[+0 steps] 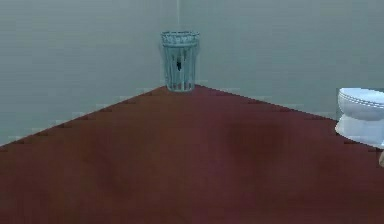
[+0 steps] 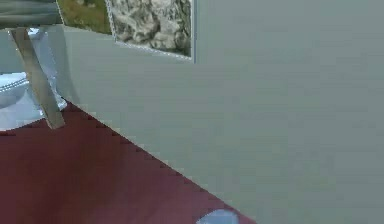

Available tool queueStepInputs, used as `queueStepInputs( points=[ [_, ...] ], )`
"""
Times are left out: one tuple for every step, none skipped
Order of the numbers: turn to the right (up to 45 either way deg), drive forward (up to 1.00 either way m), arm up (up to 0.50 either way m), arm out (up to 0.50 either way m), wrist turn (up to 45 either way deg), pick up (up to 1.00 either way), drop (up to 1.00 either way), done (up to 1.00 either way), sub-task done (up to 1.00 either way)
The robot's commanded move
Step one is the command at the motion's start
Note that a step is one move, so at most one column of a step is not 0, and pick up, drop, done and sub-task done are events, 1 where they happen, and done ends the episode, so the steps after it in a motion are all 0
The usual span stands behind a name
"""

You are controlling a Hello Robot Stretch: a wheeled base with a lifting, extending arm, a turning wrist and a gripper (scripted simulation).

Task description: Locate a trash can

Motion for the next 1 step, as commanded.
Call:
queueStepInputs(
  points=[
    [0.0, 1.00, 0.00, 0.00, 0.0, 0.00, 0.00, 0.00, 0.00]
  ],
)
